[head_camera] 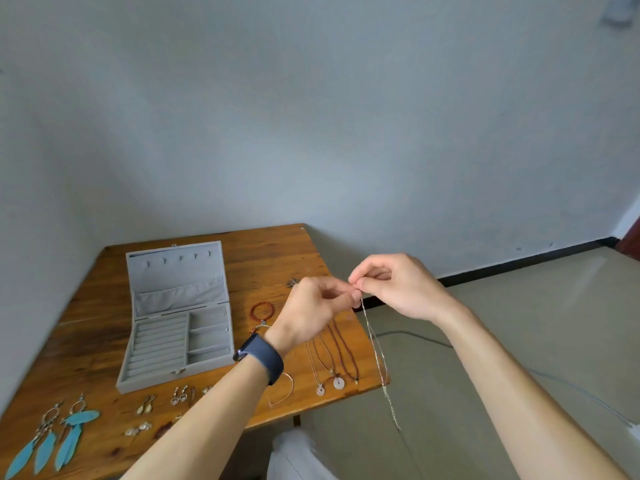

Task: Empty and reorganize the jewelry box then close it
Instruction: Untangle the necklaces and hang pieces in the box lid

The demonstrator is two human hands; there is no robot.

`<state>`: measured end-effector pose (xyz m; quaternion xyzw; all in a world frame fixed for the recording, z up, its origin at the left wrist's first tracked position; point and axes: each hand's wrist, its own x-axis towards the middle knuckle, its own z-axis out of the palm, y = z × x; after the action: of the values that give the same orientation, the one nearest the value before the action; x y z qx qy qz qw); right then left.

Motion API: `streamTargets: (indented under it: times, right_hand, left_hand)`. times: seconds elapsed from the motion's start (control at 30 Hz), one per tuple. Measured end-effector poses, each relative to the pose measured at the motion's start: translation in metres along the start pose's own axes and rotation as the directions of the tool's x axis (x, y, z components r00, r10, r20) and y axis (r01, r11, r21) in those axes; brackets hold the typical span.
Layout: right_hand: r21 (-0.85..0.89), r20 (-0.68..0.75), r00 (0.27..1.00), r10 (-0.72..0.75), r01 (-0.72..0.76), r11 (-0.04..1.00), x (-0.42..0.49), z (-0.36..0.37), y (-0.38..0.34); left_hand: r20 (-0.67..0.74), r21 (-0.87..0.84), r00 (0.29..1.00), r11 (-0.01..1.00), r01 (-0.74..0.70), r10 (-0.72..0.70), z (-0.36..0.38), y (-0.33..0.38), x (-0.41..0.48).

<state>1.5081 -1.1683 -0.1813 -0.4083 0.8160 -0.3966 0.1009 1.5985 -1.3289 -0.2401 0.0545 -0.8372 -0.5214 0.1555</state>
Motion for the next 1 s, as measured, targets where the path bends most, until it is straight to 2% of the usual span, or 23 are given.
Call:
streamTargets:
  times: [0.1, 0.2, 0.37, 0.57, 0.77, 1.0]
  right_hand:
    - [-0.004, 0.027, 0.999, -0.033, 0.033, 0.999, 0.008, -0.001, -0.019]
    - [0.004, 0.116, 0.991, -0.068, 0.068, 0.998, 0.011, 0.011, -0.034]
    - [0.094, 0.189, 0.974, -0.126, 0.11, 0.99, 0.021, 0.038, -0.055]
    - [0.081, 0.258, 0.948, -0.186, 0.171, 0.982, 0.04, 0.071, -0.08]
    - [0.088, 0.318, 0.919, -0.234, 0.217, 0.972, 0.05, 0.094, -0.095]
    - [0.117, 0.368, 0.902, -0.226, 0.196, 0.974, 0.054, 0.108, -0.093]
  left_hand:
    - [-0.005, -0.052, 1.0, 0.999, 0.016, -0.017, -0.021, 0.003, -0.006]
    - [-0.031, -0.094, 0.999, 0.995, 0.03, -0.033, -0.041, 0.001, -0.018]
    - [-0.051, -0.064, 0.997, 0.997, 0.05, -0.053, -0.072, -0.006, -0.041]
    - [-0.233, -0.067, 0.966, 0.993, 0.102, -0.115, -0.105, -0.024, -0.072]
    - [-0.243, -0.077, 0.964, 0.992, 0.096, -0.112, -0.121, -0.033, -0.092]
    - [-0.257, -0.144, 0.953, 0.982, 0.124, -0.158, -0.123, -0.046, -0.107]
